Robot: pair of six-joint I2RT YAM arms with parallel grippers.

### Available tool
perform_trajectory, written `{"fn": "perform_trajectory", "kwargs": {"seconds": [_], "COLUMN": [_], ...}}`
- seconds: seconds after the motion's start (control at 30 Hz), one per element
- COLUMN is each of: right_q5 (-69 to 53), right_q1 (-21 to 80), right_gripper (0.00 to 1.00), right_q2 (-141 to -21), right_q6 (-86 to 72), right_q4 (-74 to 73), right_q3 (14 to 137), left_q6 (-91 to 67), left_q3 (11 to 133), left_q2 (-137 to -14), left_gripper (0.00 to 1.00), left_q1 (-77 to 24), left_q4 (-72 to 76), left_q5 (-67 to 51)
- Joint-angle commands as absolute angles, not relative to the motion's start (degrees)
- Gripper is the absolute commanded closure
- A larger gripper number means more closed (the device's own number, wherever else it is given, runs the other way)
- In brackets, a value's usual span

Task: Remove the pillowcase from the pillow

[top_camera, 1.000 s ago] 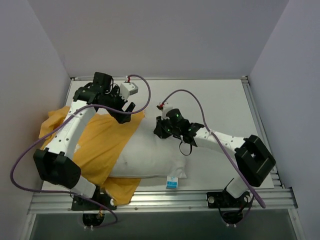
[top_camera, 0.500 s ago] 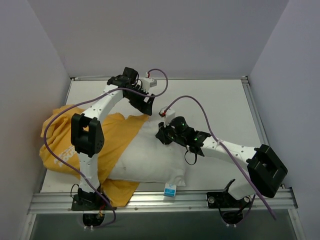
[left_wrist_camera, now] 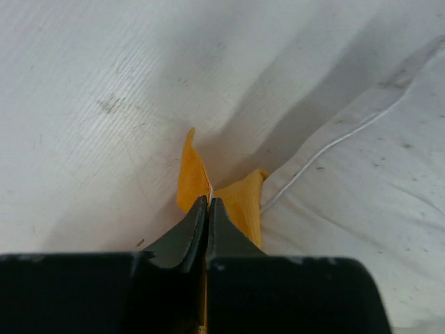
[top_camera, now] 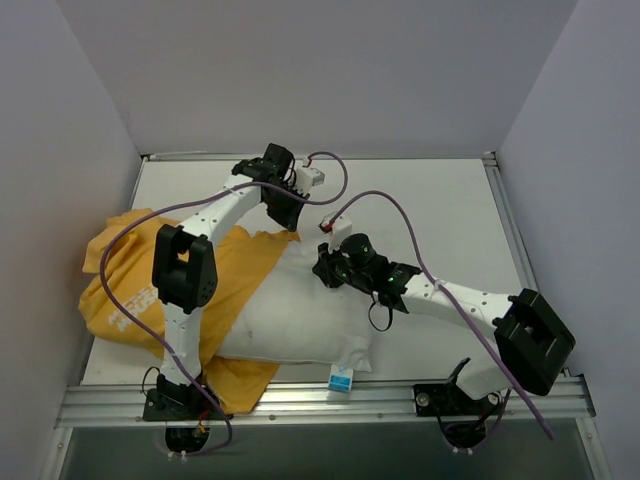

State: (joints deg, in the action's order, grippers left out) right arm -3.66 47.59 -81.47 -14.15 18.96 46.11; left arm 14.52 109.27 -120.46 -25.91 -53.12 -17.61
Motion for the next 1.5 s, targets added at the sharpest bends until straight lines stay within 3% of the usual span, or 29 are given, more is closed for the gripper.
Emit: {"fn": "perform_trajectory", "kwargs": {"seconds": [0.0,0.27,0.57,0.77,0.93,1.0,1.03,1.07,1.3,1.4,1.47], "right_q5": [2.28,0.62,3.16,-1.47,-4.04,-5.27,-5.27,-5.27,-5.80,-6.41,-6.50], "right_q1": [44.92,26.21,9.07,-2.00,-2.02,-1.85,-1.85,-1.85,-1.76,-1.50,-1.49], "right_gripper": [1.00,1.00,1.00,1.00,1.00,1.00,1.00,1.00,1.00,1.00,1.00], "right_q2": [-80.16,-76.47,-68.56,-67.33,-68.29,-68.90,-69.08,-69.34,-69.96,-69.96,-70.14], "right_q6": [-15.11,-22.32,-19.69,-17.05,-17.66,-18.45,-18.54,-18.54,-17.75,-17.75,-17.75], "right_q4": [13.11,6.86,-0.87,-3.08,-2.20,-1.23,-1.14,-1.23,-2.02,-1.58,-1.32], "right_q3": [45.44,41.40,43.06,44.65,44.91,44.65,44.74,44.91,46.23,45.97,45.79], "left_q6": [13.71,17.66,23.02,25.40,24.53,22.69,21.81,20.67,15.82,20.63,23.10], "left_q3": [109.42,108.37,105.82,107.31,110.20,115.02,116.70,118.37,136.57,130.64,114.93], "left_q2": [-119.45,-113.21,-108.28,-106.61,-106.70,-107.75,-107.93,-107.93,-108.55,-104.96,-100.05], "left_gripper": [0.98,0.98,0.98,0.98,0.98,0.42,0.21,0.06,0.06,0.06,0.06], "left_q1": [-25.23,-19.61,-8.54,-2.38,-2.72,-3.25,-3.25,-3.16,3.05,3.34,2.99], "left_q4": [-50.98,-43.60,-40.52,-39.46,-41.91,-47.79,-49.73,-52.79,-68.62,-74.00,-70.06], "left_q5": [-8.46,8.70,11.60,11.87,5.74,-3.71,-7.00,-9.64,-21.43,-24.43,-24.70]}}
